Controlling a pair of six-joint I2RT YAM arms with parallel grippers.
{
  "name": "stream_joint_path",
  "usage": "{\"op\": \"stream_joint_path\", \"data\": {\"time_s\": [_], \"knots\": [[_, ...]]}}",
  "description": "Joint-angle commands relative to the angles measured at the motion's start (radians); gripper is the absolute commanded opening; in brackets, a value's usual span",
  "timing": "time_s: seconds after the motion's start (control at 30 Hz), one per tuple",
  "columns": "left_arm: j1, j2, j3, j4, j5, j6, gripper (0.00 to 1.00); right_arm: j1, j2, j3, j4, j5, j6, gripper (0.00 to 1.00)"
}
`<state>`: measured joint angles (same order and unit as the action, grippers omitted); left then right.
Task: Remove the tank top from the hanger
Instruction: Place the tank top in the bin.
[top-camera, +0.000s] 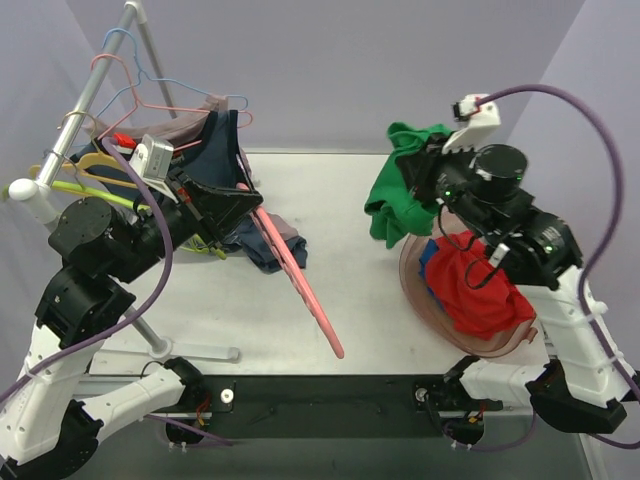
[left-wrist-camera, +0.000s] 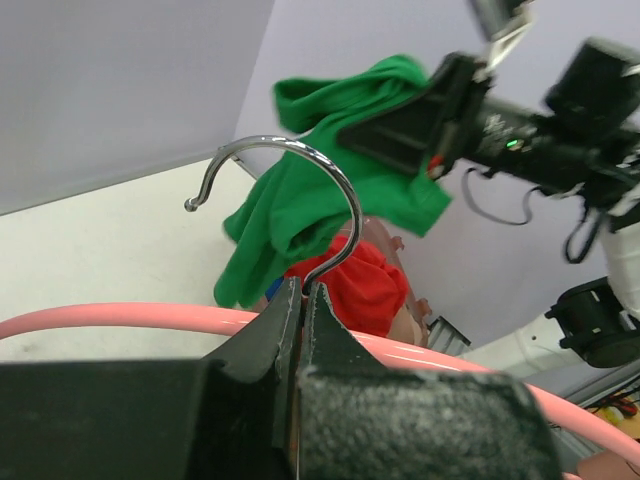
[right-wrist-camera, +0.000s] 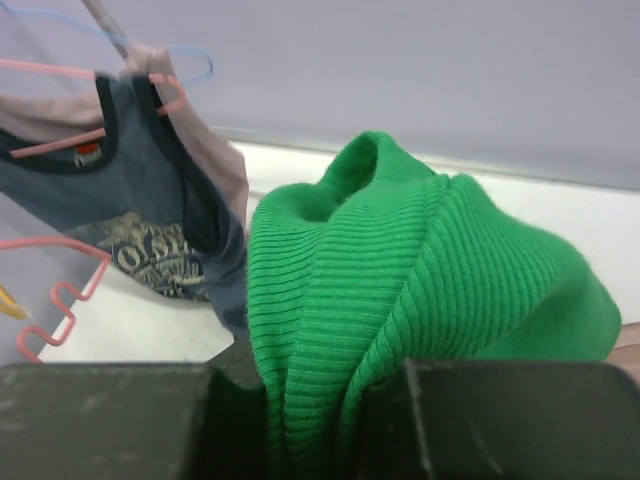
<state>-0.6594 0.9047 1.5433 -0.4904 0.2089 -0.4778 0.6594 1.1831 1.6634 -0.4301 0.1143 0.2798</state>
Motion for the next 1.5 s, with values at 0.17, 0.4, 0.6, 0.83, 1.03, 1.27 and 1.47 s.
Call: {"op": "stream_joint_path", "data": {"time_s": [0.17,0.4,0.6,0.83,1.03,1.27,1.47], "knots": [[0.001,0.016,0.061,0.013,-0.058,0.094,0.00,-0.017,-0.060,0.239,-0.144,0.309,-0.220,0.00],[0.001,0.059,0.112,-0.030,-0.097,0.125,0.00,-0.029,-0.180,0.137,-0.148,0.564,-0.271,0.00],[0.001,0.076,0.132,-0.043,-0.111,0.137,0.00,-0.041,-0.184,0.141,-0.148,0.705,-0.396,0.00],[0.001,0.068,0.107,-0.036,-0.174,0.179,0.00,-0.139,-0.266,-0.163,-0.148,0.610,-0.233,0.00],[0.001,0.086,0.113,-0.046,-0.181,0.197,0.00,-0.407,-0.255,-0.488,-0.147,0.258,-0.013,0.00],[0.000,0.089,0.110,-0.051,-0.195,0.218,0.00,-0.693,-0.159,-0.715,-0.069,-0.034,0.041,0.05],[0.000,0.108,0.123,-0.062,-0.201,0.242,0.00,-0.843,-0.102,-0.742,-0.004,-0.137,0.058,0.13]]}}
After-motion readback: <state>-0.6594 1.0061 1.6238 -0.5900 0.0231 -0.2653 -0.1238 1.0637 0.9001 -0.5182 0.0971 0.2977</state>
